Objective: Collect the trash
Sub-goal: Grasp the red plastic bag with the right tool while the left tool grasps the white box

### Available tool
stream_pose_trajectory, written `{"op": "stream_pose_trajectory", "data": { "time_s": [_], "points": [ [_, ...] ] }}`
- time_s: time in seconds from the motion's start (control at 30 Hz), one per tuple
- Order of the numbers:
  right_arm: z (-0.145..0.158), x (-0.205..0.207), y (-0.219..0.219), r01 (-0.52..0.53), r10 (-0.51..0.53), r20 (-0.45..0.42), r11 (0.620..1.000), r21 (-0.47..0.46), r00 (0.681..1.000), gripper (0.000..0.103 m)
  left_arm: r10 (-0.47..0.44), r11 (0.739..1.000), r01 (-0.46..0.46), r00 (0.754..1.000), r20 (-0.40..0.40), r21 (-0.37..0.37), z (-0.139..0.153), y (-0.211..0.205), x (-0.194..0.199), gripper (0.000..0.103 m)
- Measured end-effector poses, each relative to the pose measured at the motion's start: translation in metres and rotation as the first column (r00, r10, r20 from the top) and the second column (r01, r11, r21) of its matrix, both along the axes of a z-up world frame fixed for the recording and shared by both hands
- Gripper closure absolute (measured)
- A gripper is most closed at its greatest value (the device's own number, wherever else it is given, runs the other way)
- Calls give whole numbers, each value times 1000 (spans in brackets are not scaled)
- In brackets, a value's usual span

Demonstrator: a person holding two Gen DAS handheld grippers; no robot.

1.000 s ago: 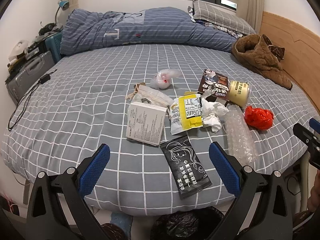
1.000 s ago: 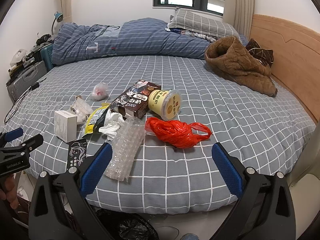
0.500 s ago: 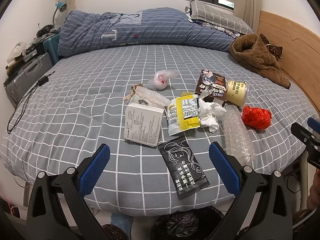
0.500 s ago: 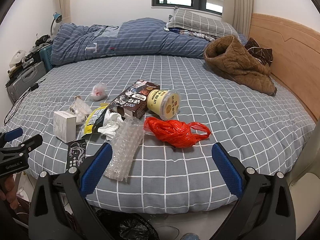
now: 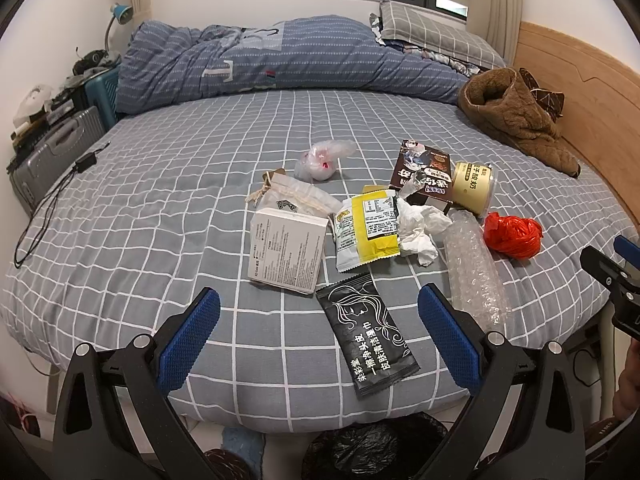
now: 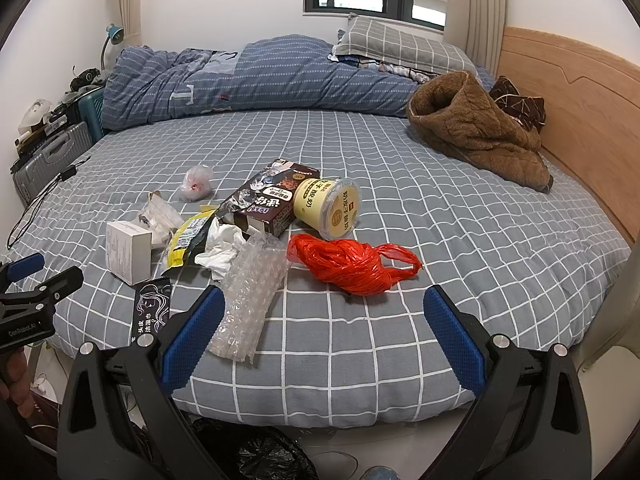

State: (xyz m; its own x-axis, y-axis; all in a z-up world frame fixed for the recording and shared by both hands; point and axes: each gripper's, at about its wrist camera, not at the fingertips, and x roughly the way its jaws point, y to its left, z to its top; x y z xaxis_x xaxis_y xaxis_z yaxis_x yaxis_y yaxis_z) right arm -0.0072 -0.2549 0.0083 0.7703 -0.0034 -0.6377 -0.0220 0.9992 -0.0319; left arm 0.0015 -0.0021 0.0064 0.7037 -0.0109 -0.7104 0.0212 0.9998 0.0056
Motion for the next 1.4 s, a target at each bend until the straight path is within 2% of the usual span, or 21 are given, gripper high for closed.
{"op": "stream_pose_trajectory", "data": {
  "time_s": [0.3, 0.57, 0.9, 1.03, 1.2, 1.4],
  "points": [
    [-2, 2, -2, 2, -2, -2, 1000, -5, 1000, 7, -2, 1000, 2, 1000, -3, -3, 0, 0, 2, 6],
    [-10, 29, -11, 27, -27, -15, 1000, -13, 1000, 7, -3, 1000, 3, 1000, -22, 11, -8, 6, 26, 6],
    [-35, 71, -22, 56, -56, -67, 998, -7, 996, 10, 24, 999, -20, 996, -84, 44, -40, 20, 80, 6],
    [-51, 86, -29, 69, -68, -109, 998, 2, 992, 11, 16, 1000, -16, 991, -129, 3, -57, 32, 99, 6],
    [-63, 103, -35, 68, -70, -131, 997, -20, 989, 11, 16, 1000, -15, 990, -142, 6, -67, 35, 110, 6],
    [-76, 125, -47, 71, -68, -172, 997, 11, 983, 16, -2, 1000, 6, 988, -156, 23, -77, 31, 118, 7]
  ]
}}
